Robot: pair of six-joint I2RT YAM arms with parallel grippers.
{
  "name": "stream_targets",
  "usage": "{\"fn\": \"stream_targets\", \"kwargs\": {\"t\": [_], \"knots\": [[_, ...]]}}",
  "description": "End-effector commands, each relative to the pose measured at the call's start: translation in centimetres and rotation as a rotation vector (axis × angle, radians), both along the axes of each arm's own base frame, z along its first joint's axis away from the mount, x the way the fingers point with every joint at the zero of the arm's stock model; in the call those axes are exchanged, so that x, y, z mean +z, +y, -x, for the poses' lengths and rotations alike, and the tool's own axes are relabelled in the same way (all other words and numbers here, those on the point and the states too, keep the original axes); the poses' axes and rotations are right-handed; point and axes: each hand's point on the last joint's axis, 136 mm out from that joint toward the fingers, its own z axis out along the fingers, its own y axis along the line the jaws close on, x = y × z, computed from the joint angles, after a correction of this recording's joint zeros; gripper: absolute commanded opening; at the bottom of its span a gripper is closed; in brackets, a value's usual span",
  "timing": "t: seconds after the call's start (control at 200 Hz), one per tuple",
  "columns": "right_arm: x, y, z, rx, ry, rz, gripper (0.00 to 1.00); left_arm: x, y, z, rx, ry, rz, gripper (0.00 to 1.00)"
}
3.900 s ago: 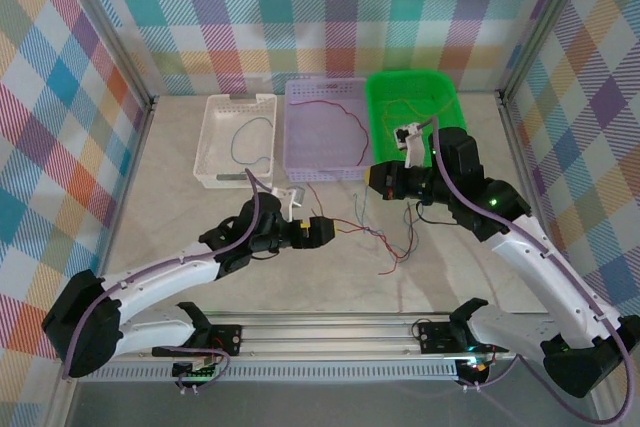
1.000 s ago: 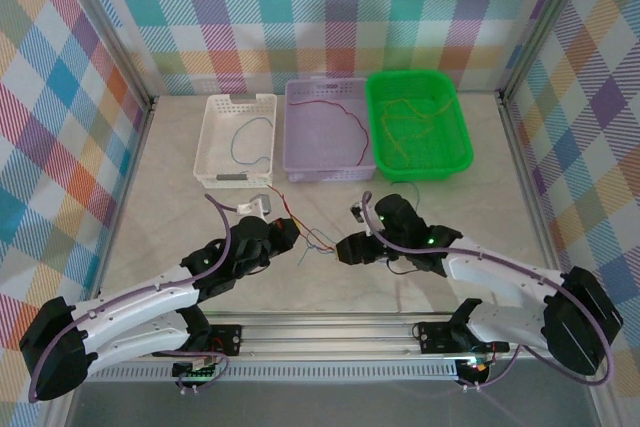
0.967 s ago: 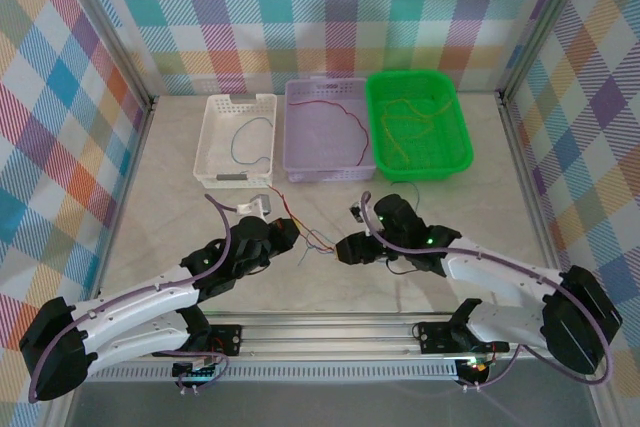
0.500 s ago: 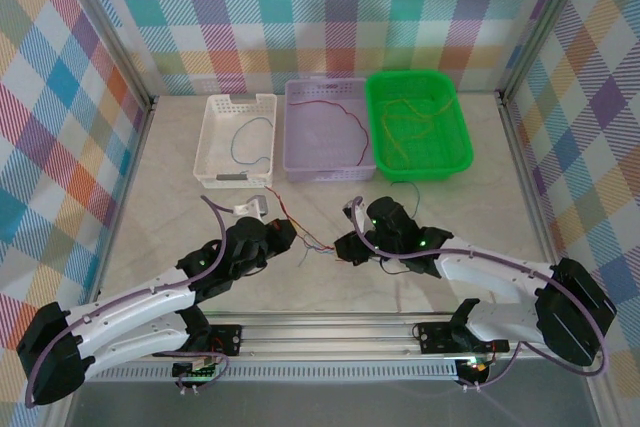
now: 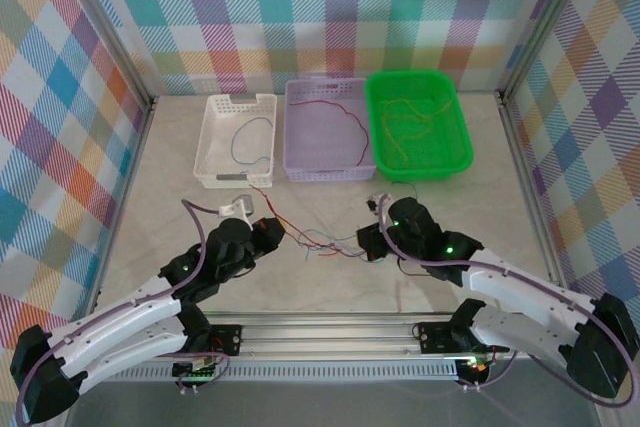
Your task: Untangle the cables
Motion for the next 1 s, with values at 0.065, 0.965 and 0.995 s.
{"fn": "stream_targets", "kwargs": {"t": [0.065, 0.965, 0.995], "knots": [[0.4, -7.0, -2.0, -0.281, 0.018, 0.083, 0.28, -0.8, 1.4, 0.2, 0.021, 0.005, -0.051, 0.0], [-5.2, 3.1, 0.4, 0.207, 0.134, 0.01, 0.66, -0.4, 1.4, -0.3, 0.026, 0.003, -0.035, 0.0], [-5.7, 3.2, 0.3, 0.208, 0.133, 0.02, 0.64, -0.4, 1.3, -0.2, 0.025, 0.003, -0.034, 0.0]]}}
